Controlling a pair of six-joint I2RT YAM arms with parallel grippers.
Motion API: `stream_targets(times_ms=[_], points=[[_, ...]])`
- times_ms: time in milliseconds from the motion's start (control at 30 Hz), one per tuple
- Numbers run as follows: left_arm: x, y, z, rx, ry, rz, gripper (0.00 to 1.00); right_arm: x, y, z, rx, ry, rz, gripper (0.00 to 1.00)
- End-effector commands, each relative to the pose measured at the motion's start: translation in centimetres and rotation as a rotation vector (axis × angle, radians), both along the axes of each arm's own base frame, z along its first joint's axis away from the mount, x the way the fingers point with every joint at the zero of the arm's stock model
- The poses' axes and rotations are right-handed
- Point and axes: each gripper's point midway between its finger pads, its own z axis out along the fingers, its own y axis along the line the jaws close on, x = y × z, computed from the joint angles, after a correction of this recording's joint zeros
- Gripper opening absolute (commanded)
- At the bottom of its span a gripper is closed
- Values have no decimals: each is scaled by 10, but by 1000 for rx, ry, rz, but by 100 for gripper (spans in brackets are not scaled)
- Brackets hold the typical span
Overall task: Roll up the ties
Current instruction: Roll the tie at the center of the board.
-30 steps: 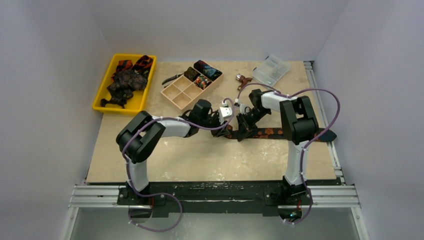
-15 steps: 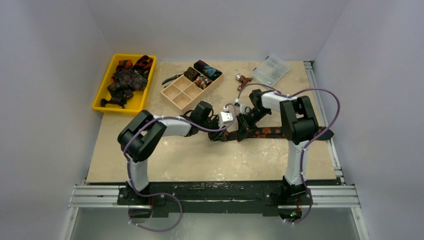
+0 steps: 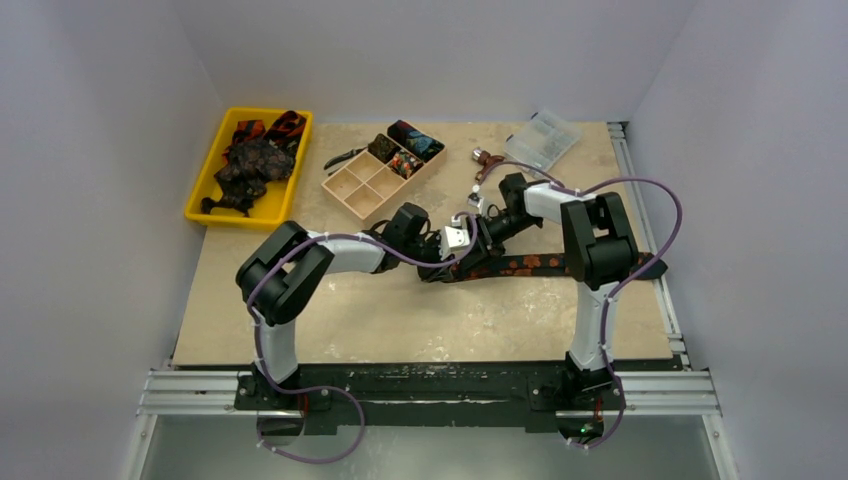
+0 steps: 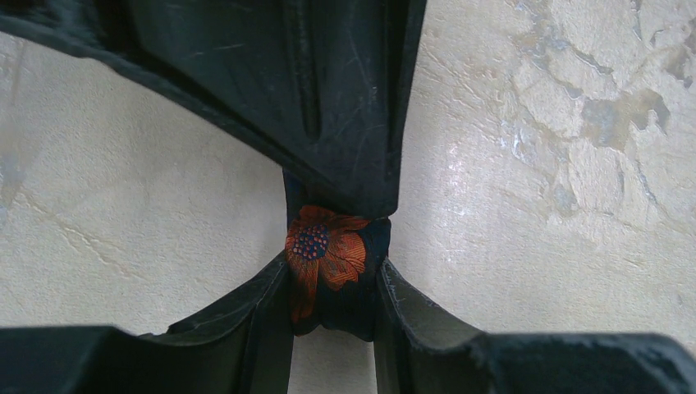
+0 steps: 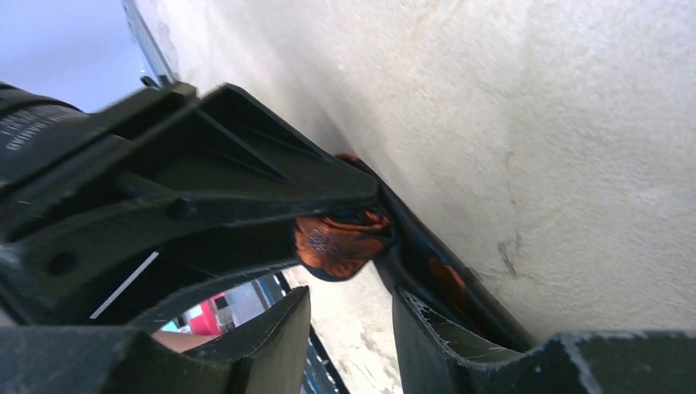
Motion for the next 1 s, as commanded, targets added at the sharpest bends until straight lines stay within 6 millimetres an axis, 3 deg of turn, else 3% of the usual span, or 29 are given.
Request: stream_targets(times_ms=[0, 167, 400, 500, 667, 833, 967], points=[[-15, 31, -44, 184, 61, 33, 10, 17, 19, 42, 129, -46, -58, 43], [-16, 31, -45, 186, 65, 36, 10, 23, 19, 41, 82, -56, -85, 45], [-16, 31, -47, 195, 67, 36, 12, 13, 27, 23, 40, -34, -45, 43], [-15, 31, -47, 199, 68, 36, 12, 11, 25, 13, 11, -39, -31, 38], [-14, 31, -47, 200, 60, 36, 12, 7, 20, 3, -21, -21, -19, 21], [-14, 31, -47, 202, 62, 35, 12, 6, 11, 13, -11, -69, 14, 31], [-16, 34, -49, 209, 58, 28, 12, 22, -22, 27, -107, -211, 15, 36]])
